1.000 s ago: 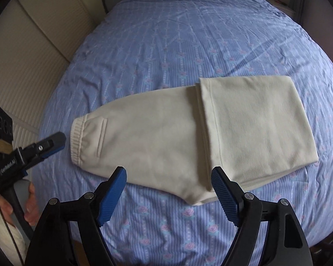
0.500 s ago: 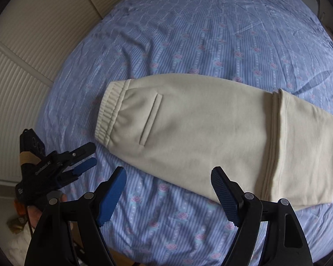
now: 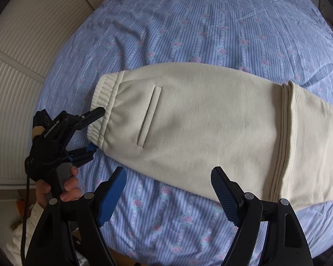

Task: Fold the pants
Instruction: 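Grasp the elastic waistband with the left tool and lift it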

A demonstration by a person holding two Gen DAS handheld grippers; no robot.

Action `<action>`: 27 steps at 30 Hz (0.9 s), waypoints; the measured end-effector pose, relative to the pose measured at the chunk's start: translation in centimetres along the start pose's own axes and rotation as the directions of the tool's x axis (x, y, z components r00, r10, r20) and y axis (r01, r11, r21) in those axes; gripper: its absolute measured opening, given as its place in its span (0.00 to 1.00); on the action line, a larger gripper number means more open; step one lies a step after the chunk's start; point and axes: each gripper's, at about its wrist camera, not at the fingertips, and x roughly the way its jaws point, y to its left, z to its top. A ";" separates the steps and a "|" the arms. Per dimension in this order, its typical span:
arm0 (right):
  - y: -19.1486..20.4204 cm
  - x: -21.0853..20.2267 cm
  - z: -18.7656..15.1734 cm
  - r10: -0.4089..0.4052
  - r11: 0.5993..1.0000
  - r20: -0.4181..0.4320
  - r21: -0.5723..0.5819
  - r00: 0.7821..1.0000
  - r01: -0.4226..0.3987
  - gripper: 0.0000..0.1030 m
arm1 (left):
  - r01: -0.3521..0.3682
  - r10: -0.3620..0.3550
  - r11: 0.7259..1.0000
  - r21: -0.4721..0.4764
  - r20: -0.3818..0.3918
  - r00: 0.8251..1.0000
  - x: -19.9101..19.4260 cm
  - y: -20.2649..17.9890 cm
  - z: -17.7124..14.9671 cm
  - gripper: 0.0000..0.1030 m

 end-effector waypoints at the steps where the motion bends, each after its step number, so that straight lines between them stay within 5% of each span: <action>1: -0.3 -0.1 0.0 0.008 1.000 0.001 0.013 1.000 -0.008 0.77 | 0.043 -0.043 0.999 0.019 0.002 0.999 -0.1 -0.7 0.0 0.61; 3: -1.1 -0.4 -0.1 0.018 0.999 0.014 0.036 1.000 -0.018 0.77 | 0.170 -0.170 0.985 0.028 0.001 0.985 -0.4 -1.5 0.0 0.59; 5: -2.0 -0.9 -0.2 0.014 0.998 0.031 0.060 0.999 -0.016 0.77 | 0.187 -0.187 0.982 0.031 0.015 0.982 0.1 -2.1 -0.1 0.58; 9: -3.5 -1.1 0.0 0.011 0.994 0.041 0.108 0.999 -0.015 0.77 | -0.051 0.049 0.998 0.043 0.033 0.998 2.3 -2.4 0.4 0.59; 11: -4.2 -1.3 0.0 0.006 0.991 0.046 0.134 0.999 -0.013 0.77 | -0.138 0.137 0.989 0.045 0.038 0.990 3.2 -2.4 0.6 0.55; 13: -4.8 -1.7 0.0 -0.012 0.989 0.054 0.146 0.998 0.004 0.77 | -0.226 0.222 0.972 0.070 0.049 0.974 3.5 -3.0 0.6 0.34; 16: -5.3 -2.3 -0.4 -0.024 0.990 0.068 0.140 0.997 0.014 0.77 | -0.299 0.291 0.947 0.119 0.082 0.953 2.8 -5.1 -0.3 0.27; 19: -6.6 -3.6 -1.4 -0.028 0.988 0.103 0.154 0.994 0.012 0.77 | -0.352 0.329 0.908 0.228 0.133 0.935 1.8 -9.4 -1.9 0.26; 25: -12.1 -8.0 -4.8 -0.029 0.966 0.197 0.259 0.980 -0.024 0.77 | -0.450 0.393 0.784 0.428 0.220 0.893 1.2 -19.0 -7.1 0.26; 27: -14.1 -10.1 -6.1 -0.046 0.957 0.235 0.288 0.971 -0.024 0.77 | -0.453 0.397 0.755 0.474 0.219 0.891 2.0 -21.8 -8.4 0.25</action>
